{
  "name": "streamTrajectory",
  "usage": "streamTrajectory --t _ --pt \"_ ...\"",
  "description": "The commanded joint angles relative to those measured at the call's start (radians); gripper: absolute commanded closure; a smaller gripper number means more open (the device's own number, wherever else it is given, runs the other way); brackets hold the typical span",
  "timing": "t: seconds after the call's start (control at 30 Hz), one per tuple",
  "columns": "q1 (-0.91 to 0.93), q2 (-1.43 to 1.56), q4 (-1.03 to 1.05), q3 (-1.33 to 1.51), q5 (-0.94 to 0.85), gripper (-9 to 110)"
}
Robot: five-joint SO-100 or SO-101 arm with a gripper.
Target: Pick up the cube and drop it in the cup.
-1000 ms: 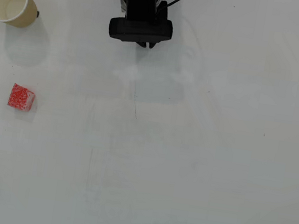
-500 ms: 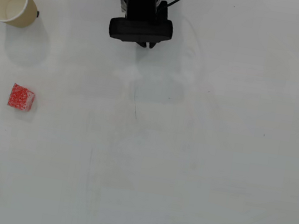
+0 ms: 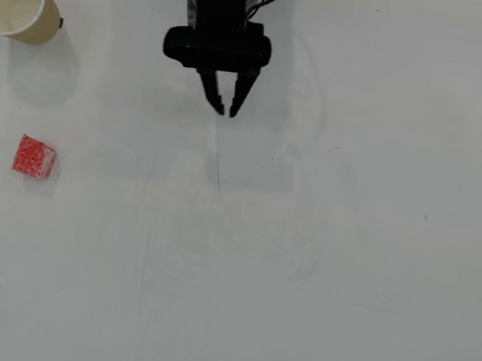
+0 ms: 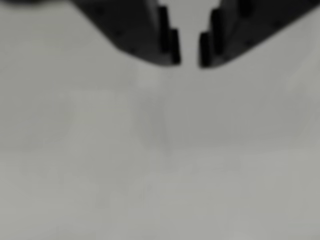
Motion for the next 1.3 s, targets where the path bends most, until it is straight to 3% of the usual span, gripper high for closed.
streamTrajectory --t 0.0,0.67,1.27 --pt "0.089 0.037 -0.110 0.035 -0.009 100" --pt "0.453 0.037 -0.186 0.035 -0.012 100" --pt "0.540 0.038 -0.201 0.035 -0.011 100"
